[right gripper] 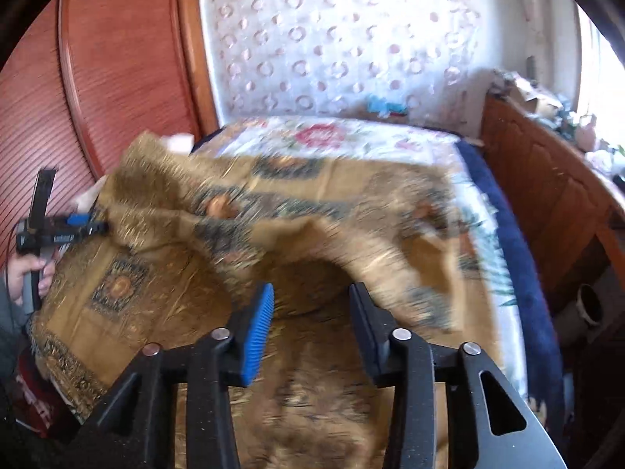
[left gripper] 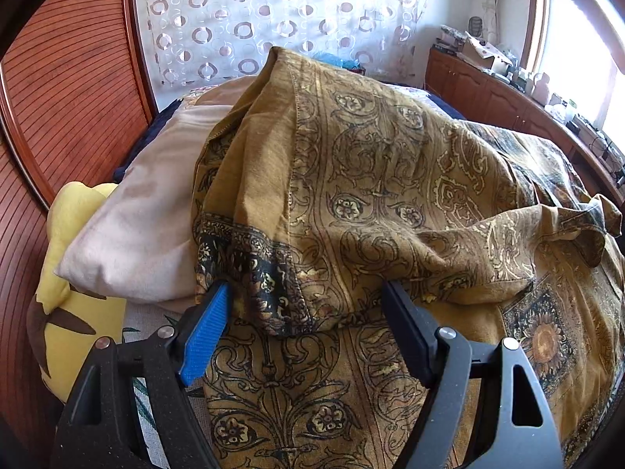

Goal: Fold small clothes

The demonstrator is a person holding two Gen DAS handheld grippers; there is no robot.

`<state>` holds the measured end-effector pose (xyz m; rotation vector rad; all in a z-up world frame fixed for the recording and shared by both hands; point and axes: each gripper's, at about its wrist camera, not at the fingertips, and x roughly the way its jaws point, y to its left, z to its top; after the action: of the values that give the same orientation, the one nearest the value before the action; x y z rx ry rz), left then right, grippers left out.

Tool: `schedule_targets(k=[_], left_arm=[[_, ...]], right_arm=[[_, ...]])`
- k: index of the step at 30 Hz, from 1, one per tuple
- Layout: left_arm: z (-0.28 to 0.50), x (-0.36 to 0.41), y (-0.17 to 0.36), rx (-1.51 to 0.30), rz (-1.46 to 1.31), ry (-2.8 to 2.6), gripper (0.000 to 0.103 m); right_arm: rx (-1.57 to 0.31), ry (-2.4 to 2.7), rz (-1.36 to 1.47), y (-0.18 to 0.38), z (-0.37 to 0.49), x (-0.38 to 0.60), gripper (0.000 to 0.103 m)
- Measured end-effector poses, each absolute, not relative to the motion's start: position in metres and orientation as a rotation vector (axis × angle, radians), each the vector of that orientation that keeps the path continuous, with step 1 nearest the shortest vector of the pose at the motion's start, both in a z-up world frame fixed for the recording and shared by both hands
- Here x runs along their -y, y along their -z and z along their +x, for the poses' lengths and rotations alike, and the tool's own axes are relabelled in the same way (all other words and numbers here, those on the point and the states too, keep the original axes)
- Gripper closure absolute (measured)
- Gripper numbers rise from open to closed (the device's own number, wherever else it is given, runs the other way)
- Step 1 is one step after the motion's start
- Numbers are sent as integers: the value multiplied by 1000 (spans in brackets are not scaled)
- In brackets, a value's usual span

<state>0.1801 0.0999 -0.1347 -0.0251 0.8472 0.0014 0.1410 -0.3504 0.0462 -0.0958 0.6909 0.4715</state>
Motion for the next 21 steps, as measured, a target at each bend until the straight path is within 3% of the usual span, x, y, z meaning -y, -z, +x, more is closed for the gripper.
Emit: schedule_targets(k=[4,21], left_arm=[[180,-98,134,-849,-21,-5,24],[179,-98,134,-846,-20,-15,24]], right_arm=[[-678,-400,-66,-51,144,375,52],[-847,-296,-75,-4,203,374,52]])
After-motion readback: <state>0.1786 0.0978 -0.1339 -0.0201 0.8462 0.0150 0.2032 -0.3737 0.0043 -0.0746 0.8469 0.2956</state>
